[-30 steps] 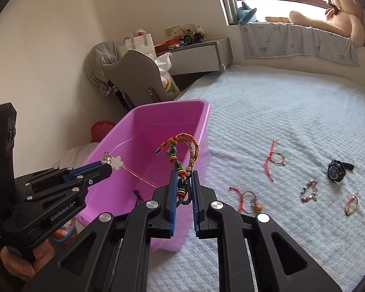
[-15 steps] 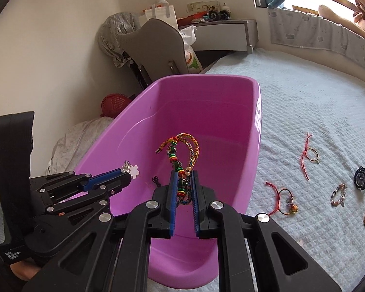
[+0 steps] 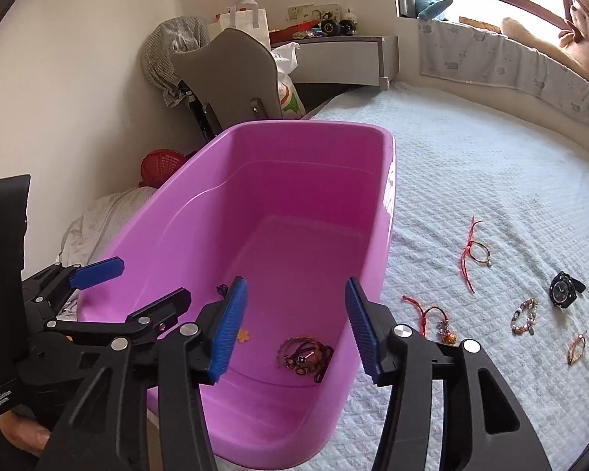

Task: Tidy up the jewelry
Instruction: 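Open both tools to release the items into the tub and withdraw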

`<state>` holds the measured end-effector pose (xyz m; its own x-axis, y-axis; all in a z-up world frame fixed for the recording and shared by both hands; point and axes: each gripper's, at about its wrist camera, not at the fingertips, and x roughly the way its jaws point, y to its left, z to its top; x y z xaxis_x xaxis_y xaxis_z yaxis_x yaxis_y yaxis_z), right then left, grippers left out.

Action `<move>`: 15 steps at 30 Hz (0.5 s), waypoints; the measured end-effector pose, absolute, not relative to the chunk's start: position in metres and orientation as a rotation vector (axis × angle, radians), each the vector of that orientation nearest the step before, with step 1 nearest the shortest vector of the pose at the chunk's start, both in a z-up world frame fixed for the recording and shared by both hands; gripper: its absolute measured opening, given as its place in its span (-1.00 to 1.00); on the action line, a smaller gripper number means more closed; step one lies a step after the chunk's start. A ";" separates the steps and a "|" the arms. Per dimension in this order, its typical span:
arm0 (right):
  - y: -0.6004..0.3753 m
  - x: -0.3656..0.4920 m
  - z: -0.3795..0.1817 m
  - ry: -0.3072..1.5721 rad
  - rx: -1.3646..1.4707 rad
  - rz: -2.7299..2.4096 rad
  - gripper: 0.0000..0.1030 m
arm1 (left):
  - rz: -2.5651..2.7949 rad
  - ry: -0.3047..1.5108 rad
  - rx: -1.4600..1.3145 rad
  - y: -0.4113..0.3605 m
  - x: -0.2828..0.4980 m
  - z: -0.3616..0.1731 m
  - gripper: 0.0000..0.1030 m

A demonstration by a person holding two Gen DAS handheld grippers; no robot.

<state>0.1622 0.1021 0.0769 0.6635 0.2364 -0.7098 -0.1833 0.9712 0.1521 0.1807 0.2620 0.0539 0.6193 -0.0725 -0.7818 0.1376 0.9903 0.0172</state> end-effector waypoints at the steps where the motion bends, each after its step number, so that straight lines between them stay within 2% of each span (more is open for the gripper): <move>1: 0.100 0.161 0.078 0.809 0.076 0.239 0.02 | -0.112 0.893 0.074 0.263 0.180 0.055 0.82; 15: 0.082 0.143 0.083 0.801 0.112 0.241 0.07 | -0.091 0.894 0.076 0.256 0.167 0.061 0.82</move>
